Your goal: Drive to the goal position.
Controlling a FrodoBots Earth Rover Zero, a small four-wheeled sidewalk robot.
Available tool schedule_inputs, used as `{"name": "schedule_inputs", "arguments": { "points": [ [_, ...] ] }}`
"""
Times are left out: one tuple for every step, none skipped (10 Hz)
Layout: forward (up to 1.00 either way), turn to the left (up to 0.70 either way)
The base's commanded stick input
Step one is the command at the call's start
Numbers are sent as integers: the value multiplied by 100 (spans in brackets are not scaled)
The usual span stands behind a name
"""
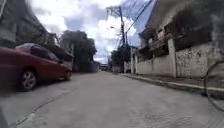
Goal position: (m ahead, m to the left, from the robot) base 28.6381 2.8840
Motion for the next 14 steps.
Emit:
{"name": "schedule_inputs", "arguments": {
  "points": [
    [70,-35],
    [70,-35],
    [70,-34],
    [70,-23],
    [70,-9],
    [70,0],
    [70,0],
    [70,0],
    [70,0],
    [70,0],
    [70,0],
    [70,0],
    [70,0],
    [70,0]
  ]
}}
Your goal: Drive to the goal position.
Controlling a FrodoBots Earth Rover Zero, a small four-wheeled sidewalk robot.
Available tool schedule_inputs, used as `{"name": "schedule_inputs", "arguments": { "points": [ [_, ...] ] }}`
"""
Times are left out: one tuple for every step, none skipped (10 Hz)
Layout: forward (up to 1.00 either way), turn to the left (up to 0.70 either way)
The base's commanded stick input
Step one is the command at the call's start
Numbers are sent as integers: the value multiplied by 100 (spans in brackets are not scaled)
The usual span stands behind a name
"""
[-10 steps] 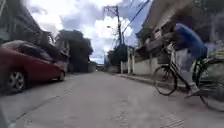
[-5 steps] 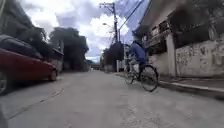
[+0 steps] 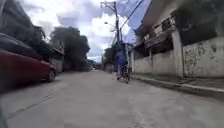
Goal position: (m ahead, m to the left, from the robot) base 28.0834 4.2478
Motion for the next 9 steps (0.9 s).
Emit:
{"name": "schedule_inputs", "arguments": {
  "points": [
    [70,0],
    [70,0],
    [70,0],
    [70,0],
    [70,0],
    [70,0],
    [70,0],
    [70,0],
    [70,0]
  ]
}}
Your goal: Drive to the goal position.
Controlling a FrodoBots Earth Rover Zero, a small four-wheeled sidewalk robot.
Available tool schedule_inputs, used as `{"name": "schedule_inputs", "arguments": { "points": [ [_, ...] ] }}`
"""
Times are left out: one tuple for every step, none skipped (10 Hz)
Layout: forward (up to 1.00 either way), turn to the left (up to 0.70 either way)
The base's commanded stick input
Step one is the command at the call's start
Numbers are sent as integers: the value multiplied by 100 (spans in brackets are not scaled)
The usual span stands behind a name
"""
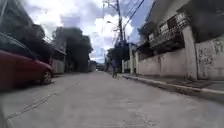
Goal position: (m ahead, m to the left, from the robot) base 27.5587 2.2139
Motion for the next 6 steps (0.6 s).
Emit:
{"name": "schedule_inputs", "arguments": {
  "points": [
    [70,0],
    [70,0],
    [70,0],
    [70,0],
    [70,0],
    [70,0]
  ]
}}
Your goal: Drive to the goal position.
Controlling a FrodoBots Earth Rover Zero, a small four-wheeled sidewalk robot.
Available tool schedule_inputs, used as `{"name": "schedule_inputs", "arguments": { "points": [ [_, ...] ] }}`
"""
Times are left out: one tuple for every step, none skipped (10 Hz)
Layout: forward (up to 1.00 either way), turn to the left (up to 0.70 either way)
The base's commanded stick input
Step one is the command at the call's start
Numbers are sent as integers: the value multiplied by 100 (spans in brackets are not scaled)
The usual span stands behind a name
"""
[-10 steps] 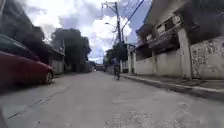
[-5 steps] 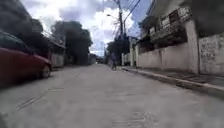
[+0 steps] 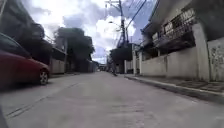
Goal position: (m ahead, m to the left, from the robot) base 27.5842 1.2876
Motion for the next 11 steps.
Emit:
{"name": "schedule_inputs", "arguments": {
  "points": [
    [70,0],
    [70,0],
    [70,0],
    [70,0],
    [70,0],
    [70,0],
    [70,0],
    [70,0],
    [70,0],
    [70,0],
    [70,0]
  ]
}}
